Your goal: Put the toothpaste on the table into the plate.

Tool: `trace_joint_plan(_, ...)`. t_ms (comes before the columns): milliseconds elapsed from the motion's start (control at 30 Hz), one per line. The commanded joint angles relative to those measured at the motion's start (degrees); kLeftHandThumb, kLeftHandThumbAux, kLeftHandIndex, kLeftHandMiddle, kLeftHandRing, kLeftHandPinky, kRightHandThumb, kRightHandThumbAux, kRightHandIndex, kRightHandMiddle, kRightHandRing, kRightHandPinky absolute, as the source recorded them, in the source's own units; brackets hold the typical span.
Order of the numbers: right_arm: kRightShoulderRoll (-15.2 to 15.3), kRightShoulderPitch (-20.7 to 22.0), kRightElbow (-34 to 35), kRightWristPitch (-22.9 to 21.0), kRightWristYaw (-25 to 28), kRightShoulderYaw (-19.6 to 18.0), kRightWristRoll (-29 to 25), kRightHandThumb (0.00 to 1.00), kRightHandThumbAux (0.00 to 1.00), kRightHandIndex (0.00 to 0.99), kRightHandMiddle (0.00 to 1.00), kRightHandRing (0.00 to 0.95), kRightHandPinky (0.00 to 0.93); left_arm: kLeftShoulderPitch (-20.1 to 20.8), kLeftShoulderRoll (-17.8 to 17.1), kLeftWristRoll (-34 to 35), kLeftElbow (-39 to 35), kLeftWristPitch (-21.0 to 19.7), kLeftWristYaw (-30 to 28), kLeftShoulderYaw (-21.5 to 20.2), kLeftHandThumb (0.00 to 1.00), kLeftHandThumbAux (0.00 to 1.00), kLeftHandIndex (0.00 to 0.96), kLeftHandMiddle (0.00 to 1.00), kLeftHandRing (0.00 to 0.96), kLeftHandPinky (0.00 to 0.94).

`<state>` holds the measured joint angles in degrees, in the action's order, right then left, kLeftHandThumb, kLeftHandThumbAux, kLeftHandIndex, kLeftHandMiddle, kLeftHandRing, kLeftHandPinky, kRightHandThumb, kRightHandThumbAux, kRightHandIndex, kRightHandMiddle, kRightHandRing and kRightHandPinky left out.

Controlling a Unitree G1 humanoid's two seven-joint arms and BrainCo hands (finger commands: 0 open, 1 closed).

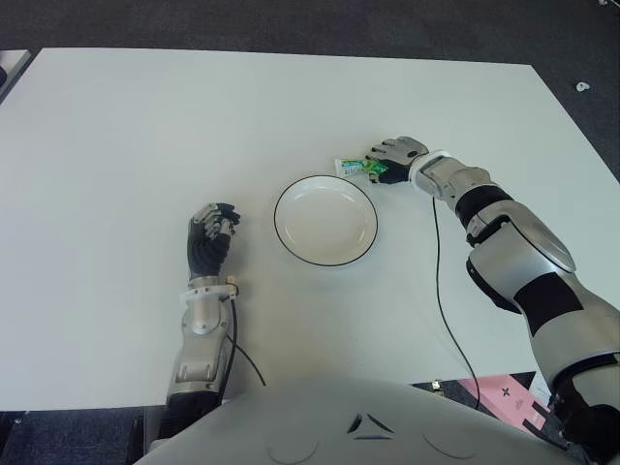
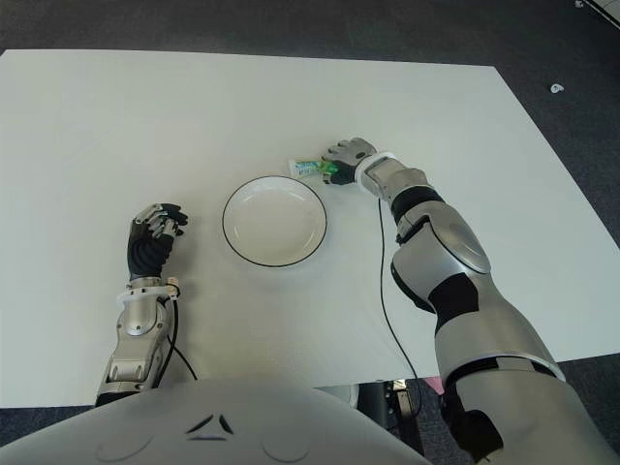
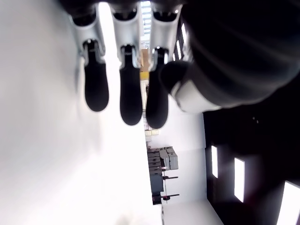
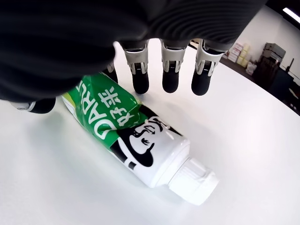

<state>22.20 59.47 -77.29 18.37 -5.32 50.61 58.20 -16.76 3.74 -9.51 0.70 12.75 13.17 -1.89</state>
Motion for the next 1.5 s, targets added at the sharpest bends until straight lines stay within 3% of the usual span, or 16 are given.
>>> trace_joint_plan(33,-1.0,-5.9,-1.8,-2.2,2.5,1.4,1.1,0.603,0.051,0.000,0.000,0.000,0.000,-2.2,0.9,0.7,2.0,-2.1,0.9,-0.6,0.708,0.724,0.427,0.498,0.494,0.494)
trace_joint_plan(500,-2.5,-11.1,-2.9,-9.1,-3.2,-0.4,-0.7,0.597,0.083,0.000,0.000,0.000,0.000,-2.6,0.9,1.1,2.0,-1.7,0.9,-1.0,0.709,0.724,0.428,0.509,0.509,0.529)
trace_joint_plan(567,-2.6,-11.9,-2.8,-9.8,-4.6,-1.7,-2.1,0.600,0.106,0.000,0.000,0.000,0.000,-2.6,0.8,1.0,2.0,-1.7,1.0,-1.0,0.709,0.724,0.428,0.509,0.510,0.525)
trace_joint_plan(633,-2.7,-13.3,-2.8,-10.7,-6.9,-3.0,-3.3,0.624,0.205,0.000,0.000,0.000,0.016,-2.6,0.9,1.0,2.1,-1.5,1.1,-1.1,0.710,0.724,0.428,0.508,0.507,0.518)
trace_joint_plan(800,-3.3,-14.3,-2.8,-11.6,-10.7,-4.1,-4.3,0.700,0.346,0.050,0.147,0.202,0.208,-2.6,0.8,0.9,2.3,-1.0,1.2,-1.3,0.710,0.724,0.428,0.508,0.507,0.524)
trace_joint_plan(900,-3.5,-14.7,-2.9,-12.3,-12.6,-4.5,-4.5,0.747,0.391,0.191,0.291,0.343,0.346,-2.6,0.8,0.9,2.4,-0.7,1.3,-1.3,0.710,0.724,0.428,0.507,0.506,0.517)
trace_joint_plan(933,-3.6,-14.8,-2.9,-12.4,-13.2,-4.6,-4.7,0.770,0.409,0.278,0.368,0.413,0.401,-2.6,0.9,0.9,2.5,-0.7,1.4,-1.4,0.710,0.724,0.428,0.506,0.505,0.516)
trace_joint_plan(1033,-3.7,-15.0,-2.8,-12.4,-14.7,-5.8,-5.7,0.816,0.444,0.412,0.486,0.517,0.482,-2.5,0.9,0.9,2.4,-1.0,1.4,-1.5,0.710,0.723,0.428,0.505,0.505,0.517)
trace_joint_plan(1133,-3.8,-15.2,-2.8,-12.3,-15.3,-6.5,-6.2,0.835,0.599,0.407,0.488,0.557,0.511,-2.5,0.9,0.9,2.4,-1.1,1.4,-1.6,0.711,0.723,0.428,0.504,0.505,0.518)
trace_joint_plan(1200,-4.0,-15.4,-2.7,-12.1,-15.6,-7.7,-7.1,0.876,0.631,0.398,0.484,0.548,0.541,-2.5,1.0,0.9,2.4,-1.0,1.4,-1.6,0.711,0.723,0.428,0.505,0.505,0.518)
trace_joint_plan(1500,-4.4,-16.0,-2.6,-12.1,-16.2,-10.0,-8.7,0.943,0.664,0.358,0.493,0.571,0.732,-2.3,1.1,1.2,2.7,-0.6,1.6,-1.8,0.711,0.723,0.428,0.511,0.509,0.522)
